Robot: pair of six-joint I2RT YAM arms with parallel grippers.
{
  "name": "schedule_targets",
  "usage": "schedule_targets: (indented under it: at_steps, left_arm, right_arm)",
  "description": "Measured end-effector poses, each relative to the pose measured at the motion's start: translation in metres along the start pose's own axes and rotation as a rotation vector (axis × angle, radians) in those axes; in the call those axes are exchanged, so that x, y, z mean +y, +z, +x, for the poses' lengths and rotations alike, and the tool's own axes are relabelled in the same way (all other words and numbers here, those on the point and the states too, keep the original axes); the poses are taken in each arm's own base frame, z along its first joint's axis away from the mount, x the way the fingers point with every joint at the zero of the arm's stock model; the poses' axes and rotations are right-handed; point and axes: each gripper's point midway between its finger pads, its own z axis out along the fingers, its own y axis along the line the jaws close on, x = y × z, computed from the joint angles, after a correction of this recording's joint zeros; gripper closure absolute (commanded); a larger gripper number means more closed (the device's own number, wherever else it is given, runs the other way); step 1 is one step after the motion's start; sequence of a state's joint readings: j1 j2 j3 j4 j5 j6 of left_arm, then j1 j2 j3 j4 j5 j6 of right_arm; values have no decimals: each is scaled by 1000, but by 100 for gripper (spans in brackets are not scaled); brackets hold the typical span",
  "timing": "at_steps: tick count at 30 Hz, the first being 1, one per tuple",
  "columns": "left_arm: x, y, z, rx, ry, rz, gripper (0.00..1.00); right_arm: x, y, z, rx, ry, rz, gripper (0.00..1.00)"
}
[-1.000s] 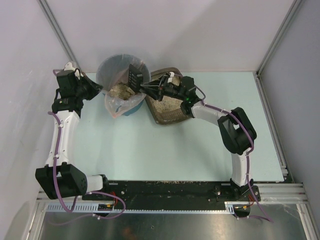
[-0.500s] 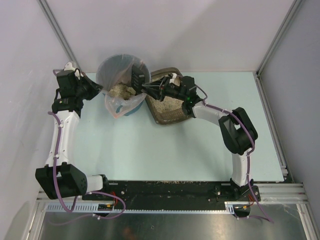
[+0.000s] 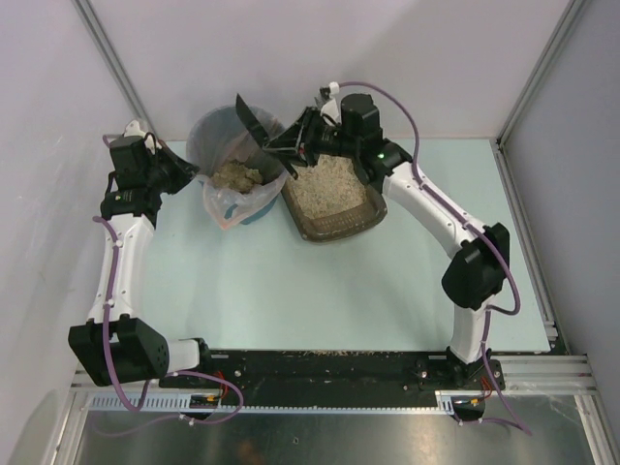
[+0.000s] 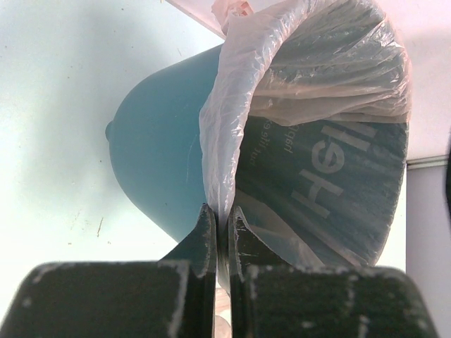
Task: Clean the litter box
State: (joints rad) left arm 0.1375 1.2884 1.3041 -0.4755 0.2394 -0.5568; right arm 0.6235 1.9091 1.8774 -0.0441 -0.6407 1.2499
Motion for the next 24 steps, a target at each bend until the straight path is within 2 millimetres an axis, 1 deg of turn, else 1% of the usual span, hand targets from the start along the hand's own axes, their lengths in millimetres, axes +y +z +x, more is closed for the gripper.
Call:
schedule_targets:
  at_steps: [2,4,5,8,11,14,15,20,22,24]
  left_arm:
    - [0,0,0,0,0,0,100]
    - [0,0,0,0,0,0,100]
    - [0,0,0,-1,1,0,100]
    - [0,0,0,0,5,0,100]
    - [0,0,0,-1,8,0,100]
    - [0,0,0,-1,11,-1,100]
    - [1,0,0,-1,14,-1,100]
    - [1,0,-1,-3,17,-2,100]
    - [1,0,0,-2,17,-2,100]
    - [1,0,0,-2,17,-2,100]
  right_arm:
    - [4,-3,-4,-27,-76,43,100]
    - [3,-8,-9,-59,-148,107,100]
    - [1,-12,-10,-70,-176,139,100]
    - [-13,-29,-14,-87,-220,239,100]
    - [-33,-49,-21,-110,-237,343,100]
    - [-61,-77,-27,-124,-218,470,100]
    - [-69,-84,-27,-123,-208,498,100]
    - [-119,-124,-27,-102,-134,696,100]
    - [-134,-134,-26,-84,-127,769,100]
    - [-145,-137,-27,-58,-137,834,100]
